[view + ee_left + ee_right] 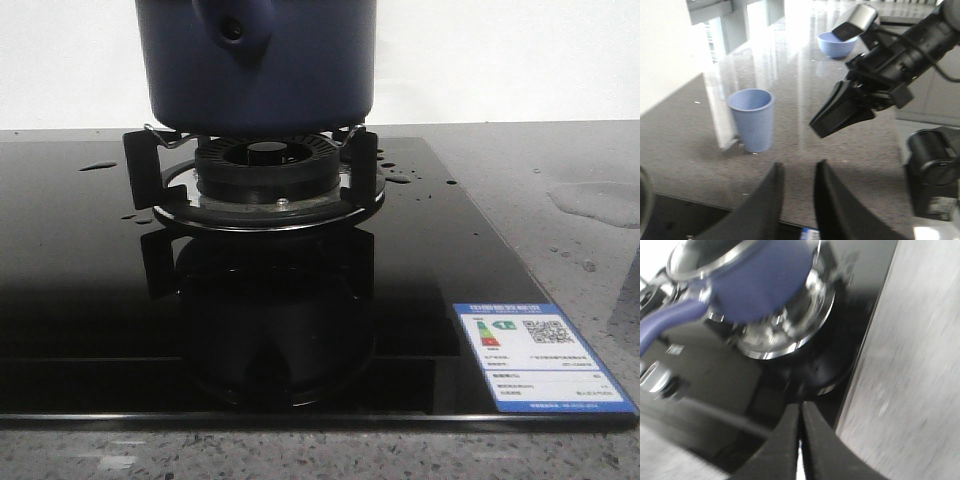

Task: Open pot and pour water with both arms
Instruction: 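Grasp the purple lid knob with the left gripper and lift the lid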

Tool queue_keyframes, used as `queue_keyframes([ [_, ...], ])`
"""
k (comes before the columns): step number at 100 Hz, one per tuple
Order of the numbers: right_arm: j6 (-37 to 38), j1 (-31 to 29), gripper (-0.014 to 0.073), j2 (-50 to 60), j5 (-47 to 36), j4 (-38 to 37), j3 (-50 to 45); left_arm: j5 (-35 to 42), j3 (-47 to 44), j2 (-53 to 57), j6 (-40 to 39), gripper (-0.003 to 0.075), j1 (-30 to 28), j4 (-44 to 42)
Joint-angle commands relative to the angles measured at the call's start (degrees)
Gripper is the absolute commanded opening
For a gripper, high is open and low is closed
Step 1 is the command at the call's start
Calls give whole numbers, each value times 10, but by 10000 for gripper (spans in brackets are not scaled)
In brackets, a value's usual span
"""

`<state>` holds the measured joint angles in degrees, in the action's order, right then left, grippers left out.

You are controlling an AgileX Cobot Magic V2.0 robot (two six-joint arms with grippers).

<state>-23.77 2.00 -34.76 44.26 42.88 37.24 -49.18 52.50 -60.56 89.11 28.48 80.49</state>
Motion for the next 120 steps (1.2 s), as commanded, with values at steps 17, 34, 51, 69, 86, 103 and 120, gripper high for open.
queue_keyframes([
  [17, -71, -3, 442, -5, -87, 22, 20, 168, 21, 2, 25, 433, -2, 46],
  [34, -71, -3, 614, -5, -124, 22, 20, 208, 24, -23, 85, 432, -31, 96],
  [51, -71, -3, 613, -5, -140, 22, 20, 43, 46, -77, 149, 432, -125, 192],
  [69, -71, -3, 613, -5, -146, 22, 20, -114, 87, -153, 157, 415, -223, 234],
  [86, -71, -3, 613, -5, -149, 22, 20, -105, 130, -201, 170, 452, -225, 201],
  [103, -71, -3, 613, -5, -150, 22, 20, -66, 154, -231, 181, 613, -198, 180],
  [120, -71, -3, 613, -5, -150, 22, 20, -24, 164, -249, 217, 606, -167, 165],
])
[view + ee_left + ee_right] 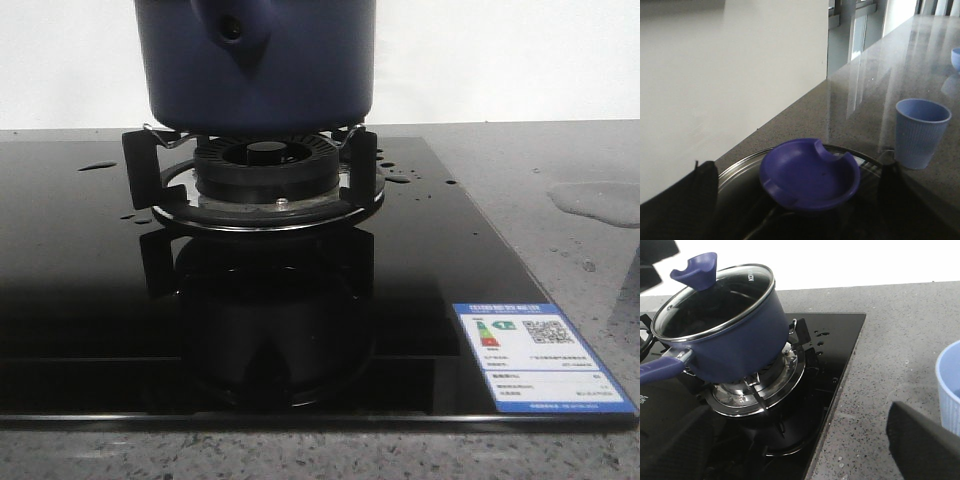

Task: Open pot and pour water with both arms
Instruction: 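Grasp the purple lid knob with the left gripper and lift the lid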

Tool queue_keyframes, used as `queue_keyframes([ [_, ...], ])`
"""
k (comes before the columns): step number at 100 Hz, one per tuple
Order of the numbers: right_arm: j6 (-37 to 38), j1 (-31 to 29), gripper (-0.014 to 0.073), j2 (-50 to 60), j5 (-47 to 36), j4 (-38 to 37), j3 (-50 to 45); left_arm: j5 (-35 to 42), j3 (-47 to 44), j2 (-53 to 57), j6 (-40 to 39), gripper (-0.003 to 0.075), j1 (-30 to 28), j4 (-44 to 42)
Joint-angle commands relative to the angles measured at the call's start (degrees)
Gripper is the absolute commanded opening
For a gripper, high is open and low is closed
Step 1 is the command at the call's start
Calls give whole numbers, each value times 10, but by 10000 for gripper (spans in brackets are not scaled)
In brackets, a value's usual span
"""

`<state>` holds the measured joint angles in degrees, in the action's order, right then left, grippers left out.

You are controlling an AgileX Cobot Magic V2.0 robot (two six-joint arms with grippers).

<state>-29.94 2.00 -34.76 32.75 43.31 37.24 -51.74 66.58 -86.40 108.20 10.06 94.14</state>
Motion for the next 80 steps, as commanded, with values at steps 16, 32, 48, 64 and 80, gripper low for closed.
queue_keyframes([
  [16, -9, -3, 613, -6, -38, 18, 20, 3, 46, -22, 41, 606, 32, 32],
  [32, -9, -3, 613, -6, -38, 18, 20, 3, 70, -53, 41, 606, 33, 56],
  [48, -9, -3, 613, -6, -38, 18, 20, 3, 83, -78, 41, 606, 33, 63],
  [64, -9, -3, 613, -6, -38, 18, 20, -1, 83, -91, 41, 605, 34, 68],
  [80, -9, -3, 613, -6, -39, 18, 20, -4, 83, -96, 41, 534, 45, 69],
])
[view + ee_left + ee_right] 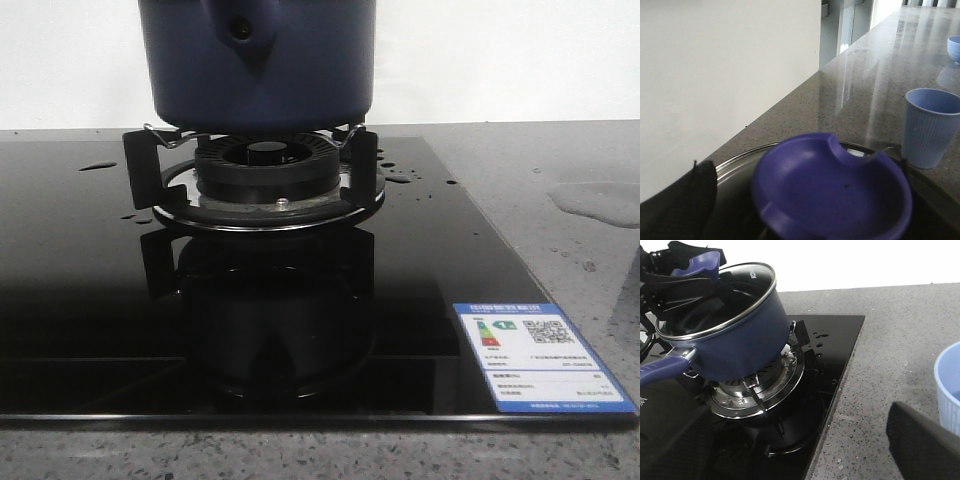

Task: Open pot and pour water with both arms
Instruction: 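Grasp the purple lid knob with the left gripper and lift the lid, then reach the right gripper down over the light blue ribbed cup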

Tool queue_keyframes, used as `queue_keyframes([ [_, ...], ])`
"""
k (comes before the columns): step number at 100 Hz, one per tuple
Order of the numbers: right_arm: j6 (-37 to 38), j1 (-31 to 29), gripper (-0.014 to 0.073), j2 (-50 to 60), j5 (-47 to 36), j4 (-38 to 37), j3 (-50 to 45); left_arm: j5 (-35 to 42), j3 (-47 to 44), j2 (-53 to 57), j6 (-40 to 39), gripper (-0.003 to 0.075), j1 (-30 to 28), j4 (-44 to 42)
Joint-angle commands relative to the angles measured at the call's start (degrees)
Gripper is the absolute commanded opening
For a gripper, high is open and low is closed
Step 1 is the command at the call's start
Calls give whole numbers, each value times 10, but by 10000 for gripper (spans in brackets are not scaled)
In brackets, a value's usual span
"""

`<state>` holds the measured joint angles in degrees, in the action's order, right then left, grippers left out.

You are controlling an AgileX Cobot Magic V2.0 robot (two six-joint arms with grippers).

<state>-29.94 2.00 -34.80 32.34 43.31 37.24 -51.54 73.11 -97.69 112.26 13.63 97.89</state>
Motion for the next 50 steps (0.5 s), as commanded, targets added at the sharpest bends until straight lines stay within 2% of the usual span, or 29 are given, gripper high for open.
queue_keyframes([
  [1, -9, -3, 613, -5, -35, 18, 20, -6, 18, 16, 0, 529, 11, 31],
  [31, -9, -3, 613, -5, -35, 18, 20, -38, 20, 16, 0, 286, 13, 37],
  [38, -9, -3, 613, -5, -36, 18, 20, -43, 26, 20, 0, 260, 13, 43],
  [50, -9, -3, 613, -5, -52, 18, 20, -36, 46, 38, -8, 260, 13, 48],
])
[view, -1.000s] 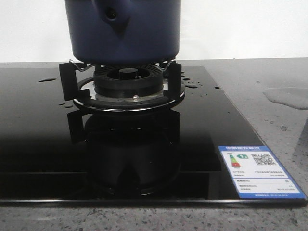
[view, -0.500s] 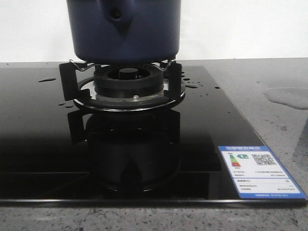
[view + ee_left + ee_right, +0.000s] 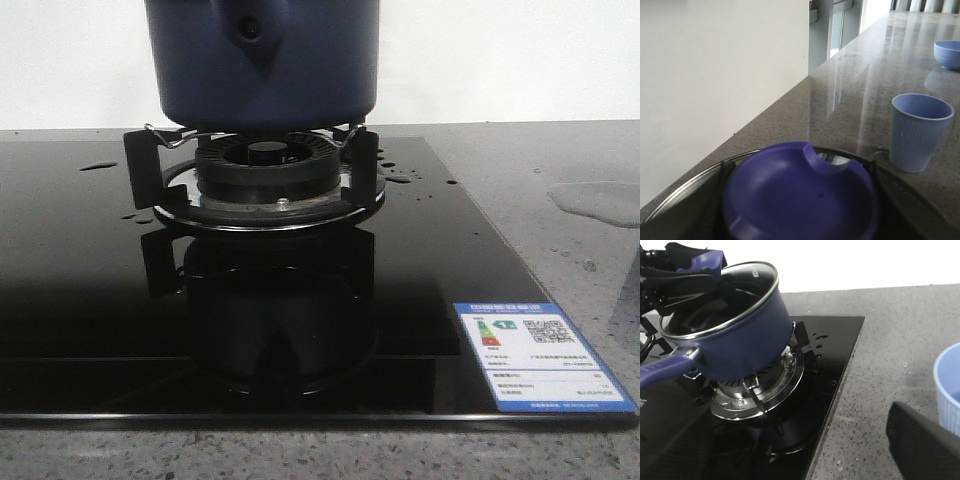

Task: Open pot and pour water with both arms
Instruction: 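Reach the right gripper down over the light blue ribbed cup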

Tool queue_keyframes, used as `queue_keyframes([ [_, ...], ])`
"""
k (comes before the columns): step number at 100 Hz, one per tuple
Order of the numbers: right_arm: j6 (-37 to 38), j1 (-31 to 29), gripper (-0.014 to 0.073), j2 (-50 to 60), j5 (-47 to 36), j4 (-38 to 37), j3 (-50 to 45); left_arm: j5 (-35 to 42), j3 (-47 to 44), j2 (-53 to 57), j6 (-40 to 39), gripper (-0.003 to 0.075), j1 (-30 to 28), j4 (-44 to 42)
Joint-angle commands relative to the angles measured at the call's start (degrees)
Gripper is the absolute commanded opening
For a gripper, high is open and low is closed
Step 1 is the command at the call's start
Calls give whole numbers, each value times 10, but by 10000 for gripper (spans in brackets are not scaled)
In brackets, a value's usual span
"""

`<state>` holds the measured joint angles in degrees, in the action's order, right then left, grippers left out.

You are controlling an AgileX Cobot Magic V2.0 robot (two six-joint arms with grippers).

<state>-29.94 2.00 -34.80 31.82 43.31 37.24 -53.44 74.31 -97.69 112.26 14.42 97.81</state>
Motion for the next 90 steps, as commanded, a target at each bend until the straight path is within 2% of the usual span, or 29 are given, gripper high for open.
queue_keyframes([
  [1, -9, -3, 613, -5, -48, 18, 20, -15, 35, 41, -8, 260, 5, 48],
  [21, -19, -3, 613, -5, -109, 18, 21, 23, 44, 103, -46, 261, 0, 36],
  [33, -78, -3, 613, -5, -124, 6, 26, 44, 44, 143, -116, 262, -16, 12],
  [51, -93, -3, 613, 1, -162, -94, 27, 44, 38, 200, -213, 261, -48, -40],
  [66, -93, -3, 613, 14, -172, -129, 20, 46, 36, 249, -272, 261, -54, -111],
  [90, -89, -3, 613, 19, -206, -130, -46, 54, 20, 325, -297, 261, -54, -137],
])
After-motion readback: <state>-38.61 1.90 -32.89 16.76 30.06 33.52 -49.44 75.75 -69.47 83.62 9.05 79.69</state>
